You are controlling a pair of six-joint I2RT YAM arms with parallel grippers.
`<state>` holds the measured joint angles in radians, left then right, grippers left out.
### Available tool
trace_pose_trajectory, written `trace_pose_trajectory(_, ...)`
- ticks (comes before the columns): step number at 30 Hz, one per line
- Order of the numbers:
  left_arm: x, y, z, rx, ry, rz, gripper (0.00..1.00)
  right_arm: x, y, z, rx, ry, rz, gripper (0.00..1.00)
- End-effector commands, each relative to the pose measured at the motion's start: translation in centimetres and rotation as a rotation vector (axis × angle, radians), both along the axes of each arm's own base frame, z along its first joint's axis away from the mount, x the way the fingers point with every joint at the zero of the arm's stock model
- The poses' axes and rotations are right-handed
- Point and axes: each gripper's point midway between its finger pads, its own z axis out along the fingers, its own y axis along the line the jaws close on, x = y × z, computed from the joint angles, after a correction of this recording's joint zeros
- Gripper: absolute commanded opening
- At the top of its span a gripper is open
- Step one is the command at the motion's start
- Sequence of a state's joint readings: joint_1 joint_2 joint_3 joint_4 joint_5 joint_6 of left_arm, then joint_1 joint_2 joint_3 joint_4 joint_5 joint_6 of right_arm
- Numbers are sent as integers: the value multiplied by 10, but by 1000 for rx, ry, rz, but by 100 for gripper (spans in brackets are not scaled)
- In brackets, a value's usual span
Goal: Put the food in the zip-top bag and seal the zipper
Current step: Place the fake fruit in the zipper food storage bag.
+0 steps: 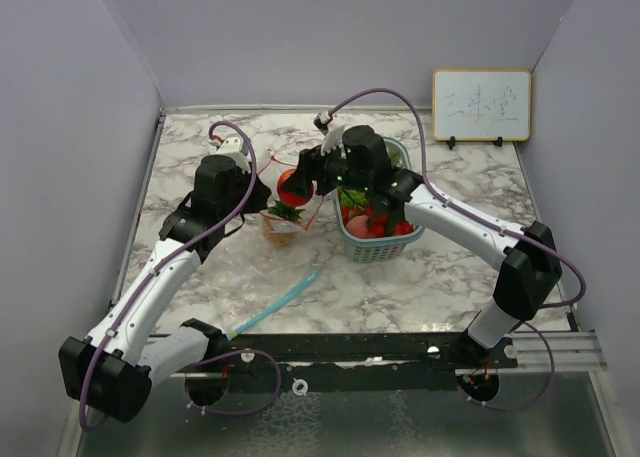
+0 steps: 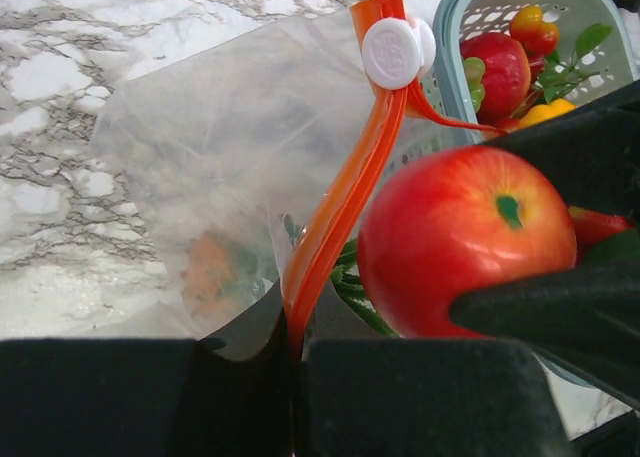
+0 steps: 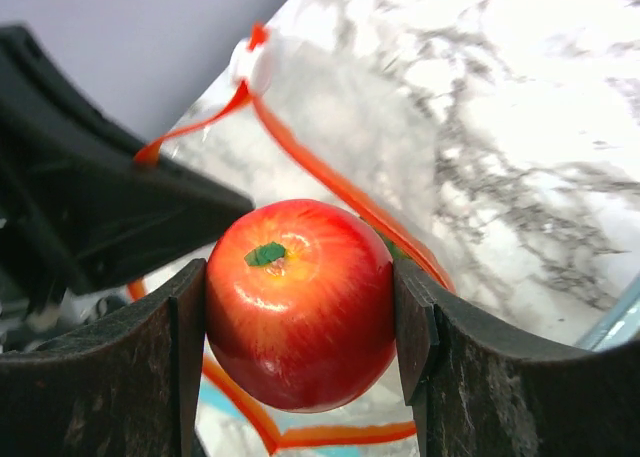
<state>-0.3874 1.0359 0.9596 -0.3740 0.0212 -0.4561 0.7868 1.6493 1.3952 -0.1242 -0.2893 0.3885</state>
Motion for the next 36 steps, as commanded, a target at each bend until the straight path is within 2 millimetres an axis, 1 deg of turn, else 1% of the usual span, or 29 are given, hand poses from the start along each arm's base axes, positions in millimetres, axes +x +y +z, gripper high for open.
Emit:
trace_pose_trajectory(1, -1, -16, 20, -102, -41, -54, 0, 35, -7, 21, -26, -151, -281, 41)
trace_pose_trajectory(3, -3, -24, 17, -135, -25, -84, 0, 39, -7, 22, -19, -179, -339, 43)
trace_pose_trajectory(6, -3, -30, 16, -164, -12, -98, 0, 47, -3, 14, -45, -190, -388, 46)
trace_pose_trajectory(9, -5, -31, 21, -179, -18, -102, 0, 54, -8, 7, -80, -211, -463, 56)
trace_pose_trajectory(12, -8, -29, 23, -175, -16, -99, 0, 59, -14, 5, -95, -239, -504, 66)
trace_pose_trajectory(13, -10, -28, 23, -171, -15, -100, 0, 60, -14, 4, -104, -244, -503, 72)
trace_pose_trajectory(14, -10, -27, 22, -169, -12, -98, 0, 60, -14, 4, -108, -247, -499, 73)
trace_pose_trajectory(15, -11, -27, 21, -164, -8, -98, 0, 59, -13, 6, -109, -253, -490, 78)
trace_pose_trajectory(16, -11, -26, 19, -161, -5, -97, 0, 58, -12, 8, -107, -257, -476, 81)
trace_pose_trajectory(17, -11, -26, 18, -157, -1, -94, 0, 55, -11, 12, -101, -262, -461, 87)
trace_pose_trajectory(18, -12, -25, 15, -153, 4, -91, 0, 52, -11, 16, -91, -267, -445, 98)
trace_pose_trajectory(19, -12, -24, 12, -148, 10, -85, 0, 48, -9, 22, -75, -272, -420, 100)
trace_pose_trajectory(23, -10, -21, 0, -131, 31, -64, 0, 30, -7, 40, -39, -282, -331, 100)
trace_pose_trajectory(26, -8, -19, -6, -119, 42, -51, 0, 18, -14, 47, -34, -266, -307, 100)
trace_pose_trajectory(27, -7, -18, -6, -115, 44, -47, 0, 16, -19, 46, -45, -254, -314, 100)
trace_pose_trajectory(29, -7, -17, -5, -108, 41, -44, 0, 12, -31, 37, -91, -213, -341, 99)
trace_pose_trajectory(33, -6, -15, 4, -100, 21, -41, 0, 10, -56, 6, -208, -141, -420, 99)
trace_pose_trajectory(36, -4, -14, 15, -103, -5, -37, 0, 7, -59, -6, -248, -112, -418, 97)
